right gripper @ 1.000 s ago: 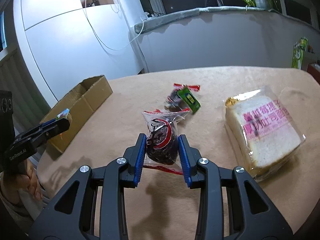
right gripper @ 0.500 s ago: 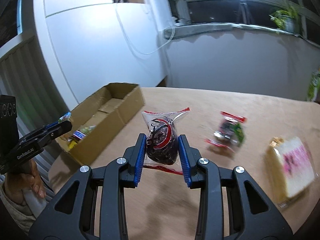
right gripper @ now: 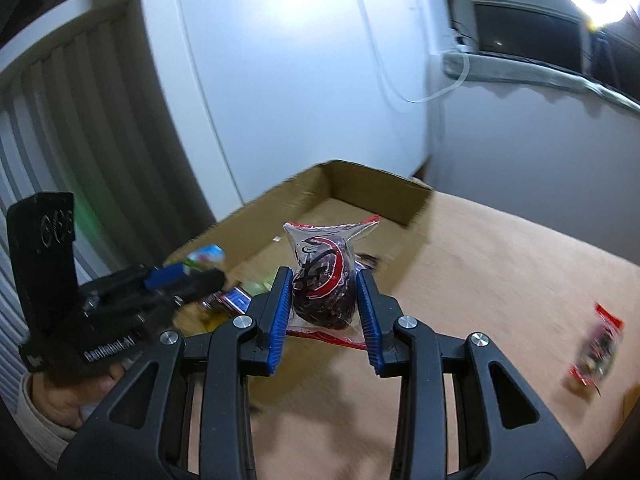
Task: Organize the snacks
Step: 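Carry both snacks over the cardboard box and open both tools, then move both open tools from the box back to the last snacks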
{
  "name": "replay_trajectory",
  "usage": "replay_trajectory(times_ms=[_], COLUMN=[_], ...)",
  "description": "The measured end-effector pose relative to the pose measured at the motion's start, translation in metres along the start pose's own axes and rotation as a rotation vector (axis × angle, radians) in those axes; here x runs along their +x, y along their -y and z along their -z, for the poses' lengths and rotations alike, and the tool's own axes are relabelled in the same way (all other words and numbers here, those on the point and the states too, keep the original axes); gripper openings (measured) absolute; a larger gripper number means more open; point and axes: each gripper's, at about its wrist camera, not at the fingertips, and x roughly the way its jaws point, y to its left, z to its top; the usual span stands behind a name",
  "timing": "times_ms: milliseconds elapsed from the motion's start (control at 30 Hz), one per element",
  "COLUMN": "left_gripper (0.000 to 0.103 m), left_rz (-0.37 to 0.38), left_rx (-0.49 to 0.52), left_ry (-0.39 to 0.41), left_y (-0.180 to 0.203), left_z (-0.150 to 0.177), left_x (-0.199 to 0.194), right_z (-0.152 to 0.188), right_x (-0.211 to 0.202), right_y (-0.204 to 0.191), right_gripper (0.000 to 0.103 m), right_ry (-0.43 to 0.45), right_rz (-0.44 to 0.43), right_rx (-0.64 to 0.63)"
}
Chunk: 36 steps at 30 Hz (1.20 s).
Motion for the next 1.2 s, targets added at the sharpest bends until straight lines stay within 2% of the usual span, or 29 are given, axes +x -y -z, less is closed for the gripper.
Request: replay_trajectory(times_ms=[133, 200, 233, 267, 333, 400, 600, 800, 1200], left_gripper=[0.033, 0.035, 0.039, 0.042, 0.063, 0.069, 0.069, 0.073, 0.074], left_rz=[-0.003, -0.006, -0.011, -0.014, -0.027, -0.044, -0.083, -0.115, -0.118], left_rx=[-0.014, 0.003, 0.016, 0.024, 0.032, 0.032, 0.014, 0.055, 0.111], left_ry=[-0.021, -0.038, -0.041, -0.041, -0.024, -0.011, -0.014, 0.027, 0.045], left_y=[-0.01, -0.011, -0.01, -0.009, -0.007, -0.008, -0.01, 0.006, 0.032], left_z=[0.003, 0.003, 0.004, 0.004, 0.004, 0.003, -0.001, -0.009, -0.018], left_x=[0.005, 0.008, 0.008, 0.007, 0.003, 0.0, -0.003, -0.02, -0.024], right_z=[-0.009, -0.012, -0.012, -0.011, -0.009, -0.006, 0.002, 0.007, 0.016], right_x=[0.017, 0.028, 0.029, 0.026, 0.021, 0.018, 0.005, -0.007, -0.027], right_y=[-0.011, -0.012, -0.012, -0.01, -0.006, -0.003, 0.005, 0.006, 0.015], right_gripper=[0.034, 0.049, 0.061, 0.067, 0.068, 0.068, 0.068, 0.071, 0.071], right_ry=[-0.001, -0.011, -0.01, 0.002, 0.019, 0.019, 0.027, 0.037, 0.061], right_rz=[-0.019, -0.005, -0.002, -0.004, -0.003, 0.012, 0.031, 0.032, 0.027], right_rx=[-0.022, -0.032, -0.03, -0.019, 0.003, 0.017, 0.049, 0.051, 0.071])
